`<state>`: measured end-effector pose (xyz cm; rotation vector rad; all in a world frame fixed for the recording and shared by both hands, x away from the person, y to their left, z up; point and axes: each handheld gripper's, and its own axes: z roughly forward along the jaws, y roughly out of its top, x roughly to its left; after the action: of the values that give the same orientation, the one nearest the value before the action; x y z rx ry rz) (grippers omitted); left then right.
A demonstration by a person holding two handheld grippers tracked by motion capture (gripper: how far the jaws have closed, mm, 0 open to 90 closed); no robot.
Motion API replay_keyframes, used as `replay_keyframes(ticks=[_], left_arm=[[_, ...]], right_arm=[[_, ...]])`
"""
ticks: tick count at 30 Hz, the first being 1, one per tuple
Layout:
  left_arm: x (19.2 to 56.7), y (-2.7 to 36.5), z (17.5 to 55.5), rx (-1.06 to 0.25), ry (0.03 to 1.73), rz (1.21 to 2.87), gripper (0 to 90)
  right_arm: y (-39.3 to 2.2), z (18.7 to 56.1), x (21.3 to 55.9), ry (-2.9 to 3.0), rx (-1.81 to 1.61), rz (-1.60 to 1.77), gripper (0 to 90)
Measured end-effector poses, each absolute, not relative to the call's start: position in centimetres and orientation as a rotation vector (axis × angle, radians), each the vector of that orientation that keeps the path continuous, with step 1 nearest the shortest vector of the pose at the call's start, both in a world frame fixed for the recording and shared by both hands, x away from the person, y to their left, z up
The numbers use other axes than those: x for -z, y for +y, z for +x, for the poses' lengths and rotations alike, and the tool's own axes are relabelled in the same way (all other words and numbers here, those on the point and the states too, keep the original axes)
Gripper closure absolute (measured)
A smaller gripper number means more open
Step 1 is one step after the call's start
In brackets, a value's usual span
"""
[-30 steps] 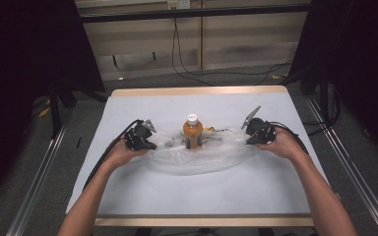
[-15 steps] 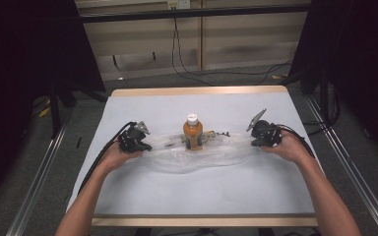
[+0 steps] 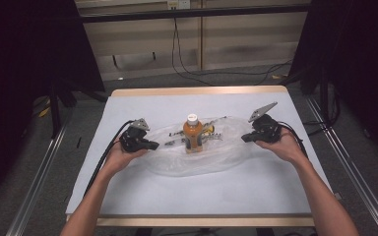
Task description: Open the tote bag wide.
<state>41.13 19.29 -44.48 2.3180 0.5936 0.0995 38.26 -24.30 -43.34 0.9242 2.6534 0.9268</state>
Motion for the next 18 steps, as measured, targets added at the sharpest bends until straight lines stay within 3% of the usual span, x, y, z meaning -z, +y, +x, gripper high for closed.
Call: replay_keyframes(ticks=[10,18], left_arm=[[42.1,15.2,39.4,-0.096,0.451,2.299,90.0],[43.9,11.8,38.9,-0.039,0.417,2.337,90.0]], right_arm=[[-21.3,38.2,40.9,2.616,-1.134,0.836,90.0],[-16.4,41.5,41.1,2.683,-1.083,0.794,90.0]])
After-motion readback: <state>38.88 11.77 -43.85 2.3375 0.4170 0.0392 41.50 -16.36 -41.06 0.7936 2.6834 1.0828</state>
